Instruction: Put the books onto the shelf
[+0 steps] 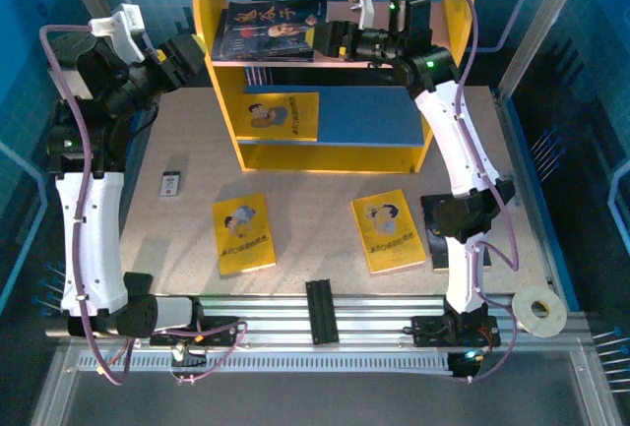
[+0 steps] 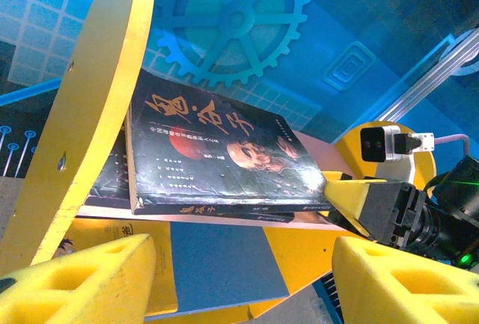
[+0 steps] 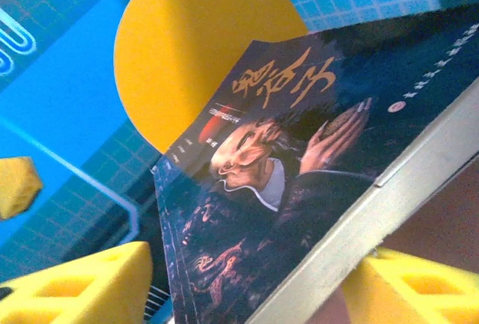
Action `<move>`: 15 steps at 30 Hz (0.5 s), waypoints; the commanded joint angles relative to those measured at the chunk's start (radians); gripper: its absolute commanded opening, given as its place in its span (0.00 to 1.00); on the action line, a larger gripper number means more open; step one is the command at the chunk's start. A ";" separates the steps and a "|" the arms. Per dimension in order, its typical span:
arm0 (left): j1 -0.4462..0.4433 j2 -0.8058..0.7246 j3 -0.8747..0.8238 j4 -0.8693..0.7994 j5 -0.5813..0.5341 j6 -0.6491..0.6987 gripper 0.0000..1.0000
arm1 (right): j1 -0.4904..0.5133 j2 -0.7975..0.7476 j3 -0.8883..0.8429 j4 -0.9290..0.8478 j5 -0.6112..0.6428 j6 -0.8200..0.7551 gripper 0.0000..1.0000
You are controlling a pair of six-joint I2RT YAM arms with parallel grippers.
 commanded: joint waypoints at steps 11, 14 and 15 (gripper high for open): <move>0.006 -0.050 -0.016 -0.037 -0.023 0.043 0.65 | -0.002 -0.060 0.034 -0.140 0.119 -0.145 0.76; 0.006 -0.050 -0.019 -0.038 -0.024 0.043 0.65 | -0.003 -0.048 0.042 -0.132 0.102 -0.137 0.76; 0.006 -0.050 -0.019 -0.038 -0.024 0.045 0.65 | -0.002 -0.044 0.046 -0.130 0.095 -0.135 0.76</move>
